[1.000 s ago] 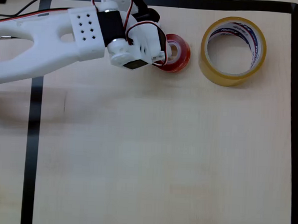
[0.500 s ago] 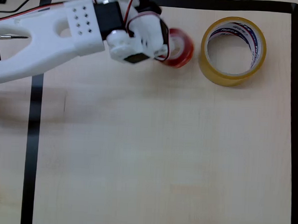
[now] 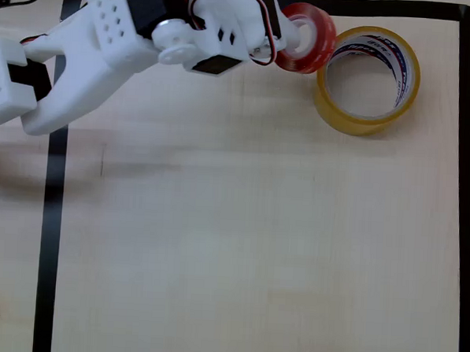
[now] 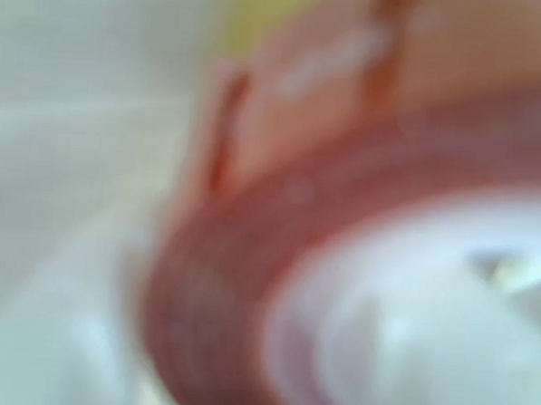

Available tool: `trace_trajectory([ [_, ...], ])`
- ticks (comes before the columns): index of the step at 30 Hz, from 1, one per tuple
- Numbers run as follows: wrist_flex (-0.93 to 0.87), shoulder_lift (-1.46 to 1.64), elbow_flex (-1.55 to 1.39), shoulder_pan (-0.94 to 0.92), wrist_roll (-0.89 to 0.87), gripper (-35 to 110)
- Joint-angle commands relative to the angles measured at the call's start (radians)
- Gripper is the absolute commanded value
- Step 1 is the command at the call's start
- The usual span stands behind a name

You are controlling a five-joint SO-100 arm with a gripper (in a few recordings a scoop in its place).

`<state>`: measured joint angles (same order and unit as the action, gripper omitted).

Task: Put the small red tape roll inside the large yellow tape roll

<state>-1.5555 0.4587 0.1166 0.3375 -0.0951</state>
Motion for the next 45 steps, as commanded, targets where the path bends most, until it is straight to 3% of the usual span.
trace_trajectory([
  [1, 0.063, 0.109, 0.118, -0.011, 0.002, 0],
  [23, 0.503, -0.038, 0.124, -0.08, -0.008, 0],
  [45, 0.56, -0.118, 0.124, -0.104, -0.008, 5],
])
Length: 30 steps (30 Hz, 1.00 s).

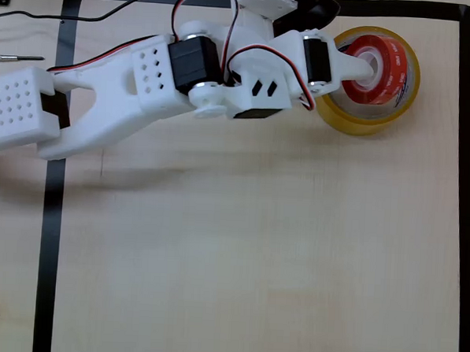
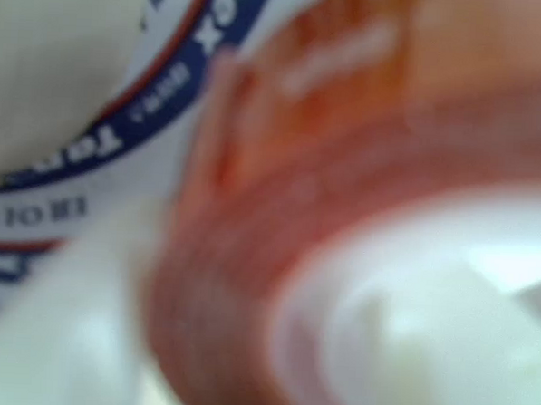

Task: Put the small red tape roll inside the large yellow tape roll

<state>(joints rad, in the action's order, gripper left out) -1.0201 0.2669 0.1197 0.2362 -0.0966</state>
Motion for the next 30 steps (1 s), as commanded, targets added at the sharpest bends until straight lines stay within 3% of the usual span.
trace_trajectory([
  [1, 0.025, 0.074, 0.121, -0.003, -0.006, 5],
  [30, 0.017, 0.071, 0.121, -0.005, -0.006, 14],
])
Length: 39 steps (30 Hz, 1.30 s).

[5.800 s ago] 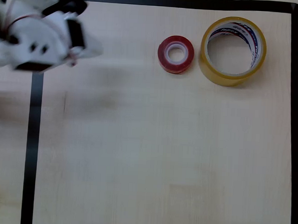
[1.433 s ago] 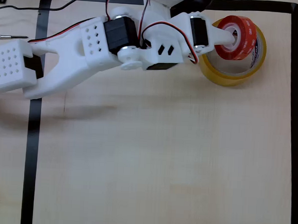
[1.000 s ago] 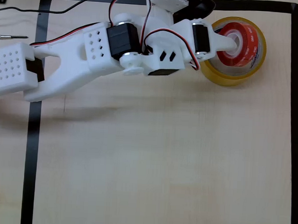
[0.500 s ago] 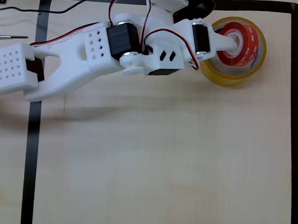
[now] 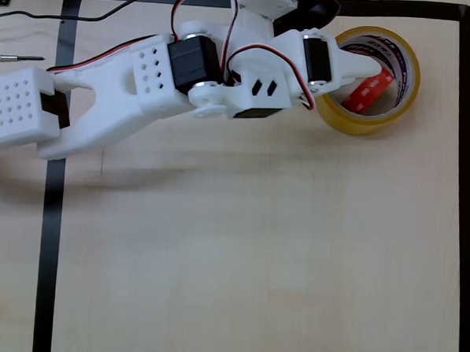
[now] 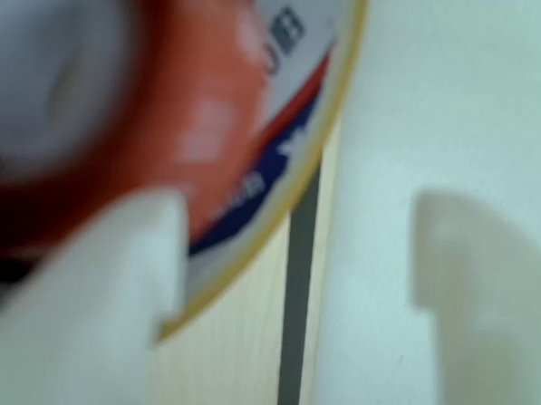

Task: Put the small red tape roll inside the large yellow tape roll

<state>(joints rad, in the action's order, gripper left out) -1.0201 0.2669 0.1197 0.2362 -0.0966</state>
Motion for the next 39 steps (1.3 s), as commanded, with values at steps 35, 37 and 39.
trace_trajectory([
  [35, -0.792, 0.724, 0.037, -0.043, -0.064, 0],
  [37, -0.79, 0.842, -0.127, -0.048, -0.057, 0],
  [39, -0.788, 0.969, -0.311, -0.06, -0.057, 0],
])
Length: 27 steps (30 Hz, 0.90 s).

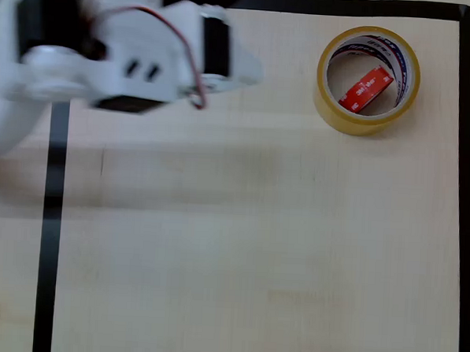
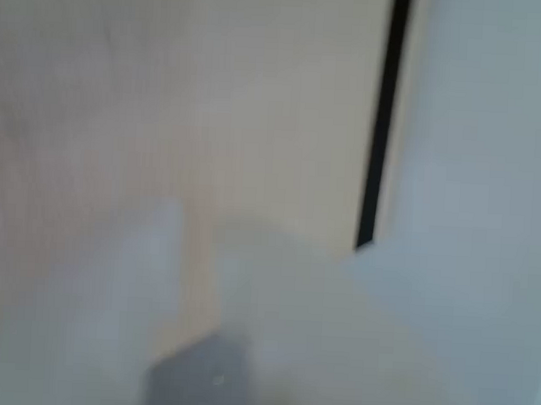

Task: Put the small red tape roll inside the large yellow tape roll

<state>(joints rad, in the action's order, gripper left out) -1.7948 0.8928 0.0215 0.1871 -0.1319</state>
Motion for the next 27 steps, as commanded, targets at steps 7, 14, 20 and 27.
trace_trajectory([
  [7, 0.256, 0.92, -1.081, -0.071, -0.029, 0],
  [14, 0.604, 1.422, -1.864, -0.095, -0.029, 0],
  [20, 0.741, 1.741, -2.303, -0.14, -0.029, 0],
  [27, 0.798, 2.06, -2.675, -0.176, -0.02, 0],
])
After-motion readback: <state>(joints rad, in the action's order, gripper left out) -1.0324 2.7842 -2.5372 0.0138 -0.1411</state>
